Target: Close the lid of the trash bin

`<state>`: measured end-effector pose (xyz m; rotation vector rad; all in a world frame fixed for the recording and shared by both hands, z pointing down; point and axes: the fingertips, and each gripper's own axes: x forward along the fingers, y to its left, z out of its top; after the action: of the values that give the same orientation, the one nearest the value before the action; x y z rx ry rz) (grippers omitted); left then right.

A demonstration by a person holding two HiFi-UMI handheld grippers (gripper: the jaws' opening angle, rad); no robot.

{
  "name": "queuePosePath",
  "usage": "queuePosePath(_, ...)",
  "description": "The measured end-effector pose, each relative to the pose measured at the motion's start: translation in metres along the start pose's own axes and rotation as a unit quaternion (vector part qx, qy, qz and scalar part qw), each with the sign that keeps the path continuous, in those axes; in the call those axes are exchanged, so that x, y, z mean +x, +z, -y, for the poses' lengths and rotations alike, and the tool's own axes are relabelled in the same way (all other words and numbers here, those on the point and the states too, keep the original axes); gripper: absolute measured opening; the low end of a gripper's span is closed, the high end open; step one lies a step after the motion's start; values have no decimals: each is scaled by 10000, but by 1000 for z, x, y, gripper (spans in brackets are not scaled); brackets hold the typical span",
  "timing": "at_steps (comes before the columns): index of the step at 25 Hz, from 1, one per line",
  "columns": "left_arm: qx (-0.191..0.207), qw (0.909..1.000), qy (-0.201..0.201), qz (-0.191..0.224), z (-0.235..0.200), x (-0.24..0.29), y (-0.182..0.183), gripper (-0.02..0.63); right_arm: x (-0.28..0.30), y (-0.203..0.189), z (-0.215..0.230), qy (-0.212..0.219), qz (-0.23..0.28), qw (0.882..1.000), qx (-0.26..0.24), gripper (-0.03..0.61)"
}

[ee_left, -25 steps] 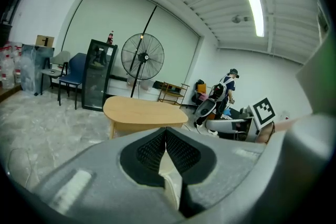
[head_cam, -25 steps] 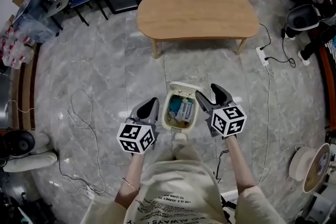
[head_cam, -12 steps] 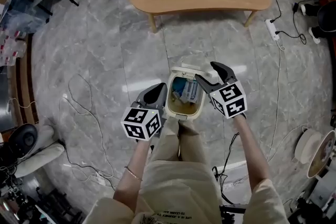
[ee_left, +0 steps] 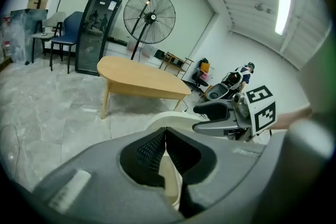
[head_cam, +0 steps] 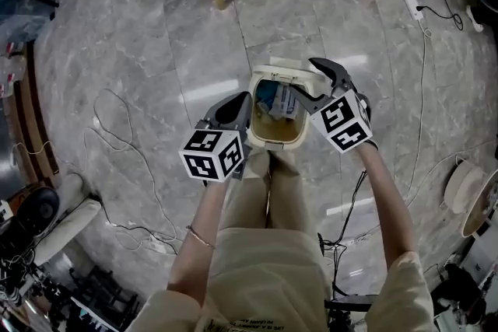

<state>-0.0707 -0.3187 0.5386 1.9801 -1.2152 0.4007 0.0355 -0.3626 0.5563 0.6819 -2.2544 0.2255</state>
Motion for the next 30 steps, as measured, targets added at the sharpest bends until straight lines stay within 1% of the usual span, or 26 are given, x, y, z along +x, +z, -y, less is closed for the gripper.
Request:
queuePosePath(5,-24,9999,-55,-82,-4,3,-7,23,4,-5,-8,-21,-157,9995,-285,284)
queuePosePath(11,-36,9999,-125,-108,-7,1,-16,23,5,-9,-12,-209,-258,9978,-571,284)
queuePosePath(19,54,9996,-260,-138,-7,-6,-41,23,3,-21,-27,-381,-362,9920,-1148,284)
queuePosePath(25,37,9996,-220,-156,-12,-8,-65,23,2,-34,-46,-466,-346,9888,-1377,284)
queuePosePath(30,-37,9998,-138,-134,-9,-21,-81,23,-4,-44,-68,-426,-326,9886,-1408,282)
